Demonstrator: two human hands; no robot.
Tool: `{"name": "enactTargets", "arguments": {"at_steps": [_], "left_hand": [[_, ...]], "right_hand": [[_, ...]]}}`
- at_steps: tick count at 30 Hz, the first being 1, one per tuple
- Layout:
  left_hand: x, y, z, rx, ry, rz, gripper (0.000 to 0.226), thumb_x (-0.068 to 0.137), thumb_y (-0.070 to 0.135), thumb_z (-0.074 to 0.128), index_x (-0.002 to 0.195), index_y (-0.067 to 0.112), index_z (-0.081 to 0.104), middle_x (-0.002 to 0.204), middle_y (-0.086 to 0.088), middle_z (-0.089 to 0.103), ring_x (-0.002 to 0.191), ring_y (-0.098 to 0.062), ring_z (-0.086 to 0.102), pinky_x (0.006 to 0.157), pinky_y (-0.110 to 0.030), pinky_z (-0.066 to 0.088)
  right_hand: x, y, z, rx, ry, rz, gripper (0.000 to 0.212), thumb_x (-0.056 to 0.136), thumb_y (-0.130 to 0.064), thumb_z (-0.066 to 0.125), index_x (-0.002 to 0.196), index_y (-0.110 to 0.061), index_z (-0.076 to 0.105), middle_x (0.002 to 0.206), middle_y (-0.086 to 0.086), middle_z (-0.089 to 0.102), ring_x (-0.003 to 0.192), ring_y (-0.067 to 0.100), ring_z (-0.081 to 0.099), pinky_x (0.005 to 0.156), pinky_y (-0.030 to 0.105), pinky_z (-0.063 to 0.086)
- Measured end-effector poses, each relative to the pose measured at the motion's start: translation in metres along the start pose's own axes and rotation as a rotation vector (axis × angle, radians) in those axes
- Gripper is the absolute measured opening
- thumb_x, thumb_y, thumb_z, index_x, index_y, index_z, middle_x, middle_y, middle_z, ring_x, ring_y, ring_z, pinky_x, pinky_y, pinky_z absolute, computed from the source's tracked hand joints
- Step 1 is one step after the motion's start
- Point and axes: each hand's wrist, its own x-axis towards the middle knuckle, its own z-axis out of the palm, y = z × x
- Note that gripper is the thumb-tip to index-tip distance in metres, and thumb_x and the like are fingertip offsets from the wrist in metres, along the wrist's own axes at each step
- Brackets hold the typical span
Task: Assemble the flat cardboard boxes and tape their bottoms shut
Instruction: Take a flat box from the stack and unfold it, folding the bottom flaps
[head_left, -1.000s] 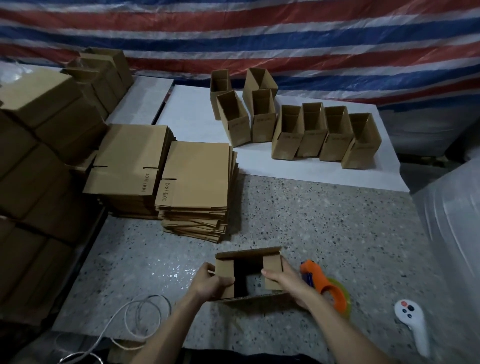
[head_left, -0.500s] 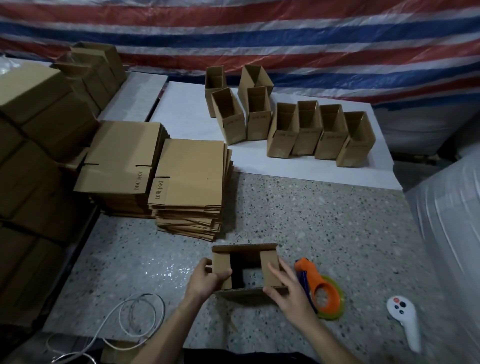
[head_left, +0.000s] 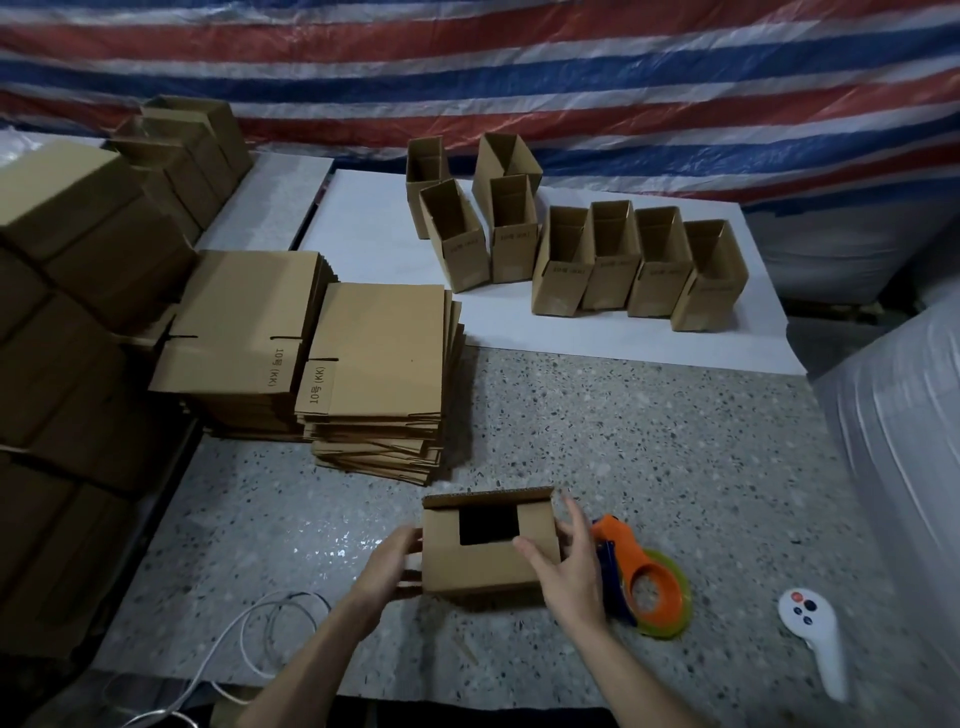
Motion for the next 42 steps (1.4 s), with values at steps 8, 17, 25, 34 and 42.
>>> {"name": "enactTargets", "arguments": {"at_steps": [8,17,25,34,42], "left_hand": [[-0.004,-0.007,0.008,0.044,-0.113,0.194,0.102,0.085,0.013,0.078,0.147,0.058,0.011,0.132,-0.007,0.049,0.106,-0.025,0.066,0.068,-0.029,0.06],[0.009,0.04,0.035,0.638,-0.058,0.526,0.106,0.08,0.026,0.081,0.145,0.066,0.006,0.146,0.004,0.044,0.123,-0.021,0.054,0.092,-0.045,0.056],[0.009,0.017,0.028,0.952,0.082,0.545,0.071,0.09,0.064,0.055,0.151,0.038,0.029,0.161,0.001,0.019,0.127,-0.025,0.053,0.099,-0.042,0.052],[0.004,-0.006,0.047,1.245,0.168,0.673,0.062,0.101,0.055,-0.002,0.154,0.028,-0.021,0.161,0.004,-0.032,0.153,-0.023,-0.015,0.126,-0.043,0.009],[0.0,-0.015,0.058,1.073,0.03,0.685,0.081,0.102,0.055,0.035,0.154,0.03,-0.022,0.154,0.023,-0.039,0.15,-0.016,-0.024,0.123,-0.03,0.008]], "right_hand": [[0.02,-0.005,-0.013,-0.253,-0.186,-0.12,0.1,0.086,-0.053,0.071,0.149,-0.062,-0.006,0.165,-0.001,0.017,0.149,0.025,0.024,0.116,0.051,0.033],[0.024,0.007,-0.045,-0.191,-0.181,-0.226,0.086,0.086,-0.047,0.068,0.154,-0.045,0.016,0.152,-0.039,0.014,0.15,0.007,0.02,0.118,0.027,0.024],[0.013,0.024,-0.04,-0.369,-0.147,-0.28,0.041,0.098,-0.037,0.058,0.136,-0.023,0.057,0.165,0.0,0.019,0.151,0.014,0.02,0.119,0.024,0.026],[0.005,0.038,-0.025,-0.32,-0.045,-0.183,0.051,0.094,-0.057,0.04,0.136,-0.035,0.059,0.162,0.003,0.028,0.146,0.019,0.033,0.109,0.021,0.035],[0.006,0.034,-0.01,-0.061,0.021,-0.064,0.036,0.096,-0.031,0.063,0.127,-0.038,0.046,0.139,0.001,0.047,0.132,0.015,0.042,0.107,0.03,0.034]]}}
